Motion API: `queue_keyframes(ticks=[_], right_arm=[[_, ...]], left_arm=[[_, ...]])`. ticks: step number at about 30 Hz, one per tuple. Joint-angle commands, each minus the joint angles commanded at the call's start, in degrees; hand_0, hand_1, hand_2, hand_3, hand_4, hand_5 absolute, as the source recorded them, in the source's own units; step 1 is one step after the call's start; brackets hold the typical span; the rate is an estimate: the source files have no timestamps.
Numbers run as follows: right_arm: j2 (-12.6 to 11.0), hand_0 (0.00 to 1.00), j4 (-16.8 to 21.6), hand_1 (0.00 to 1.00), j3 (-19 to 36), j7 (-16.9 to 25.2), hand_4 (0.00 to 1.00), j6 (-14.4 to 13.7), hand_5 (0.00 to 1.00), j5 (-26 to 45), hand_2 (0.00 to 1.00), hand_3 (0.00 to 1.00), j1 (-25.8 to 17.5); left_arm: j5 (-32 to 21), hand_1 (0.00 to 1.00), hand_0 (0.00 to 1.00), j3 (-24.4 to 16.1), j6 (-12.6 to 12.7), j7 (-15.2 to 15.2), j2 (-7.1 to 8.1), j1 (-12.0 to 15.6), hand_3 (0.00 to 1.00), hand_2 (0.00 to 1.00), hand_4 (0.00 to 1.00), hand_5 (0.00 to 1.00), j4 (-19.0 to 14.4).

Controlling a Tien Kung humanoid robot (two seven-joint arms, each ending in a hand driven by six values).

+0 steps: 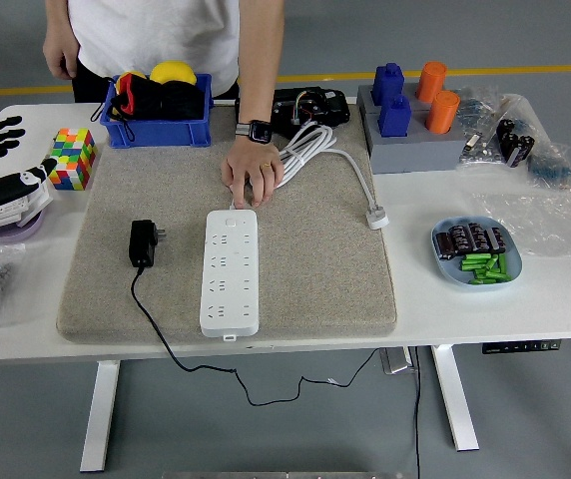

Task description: Pull the plug out,throw it away,press the button

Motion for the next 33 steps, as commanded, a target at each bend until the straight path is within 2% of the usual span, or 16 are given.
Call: queue_keyframes(ticks=[33], right_arm=[[-0.5,0.725,0.1,0.674,-0.5,0.0,0.764,0.0,0.632,0.1,0.663,0.66,-0.5]], left_arm=[[-0.2,0.831,0.839,0.5,-0.2,0.0,0.19,0.1,0.864,0.832,0.821,0.229,-0.1]])
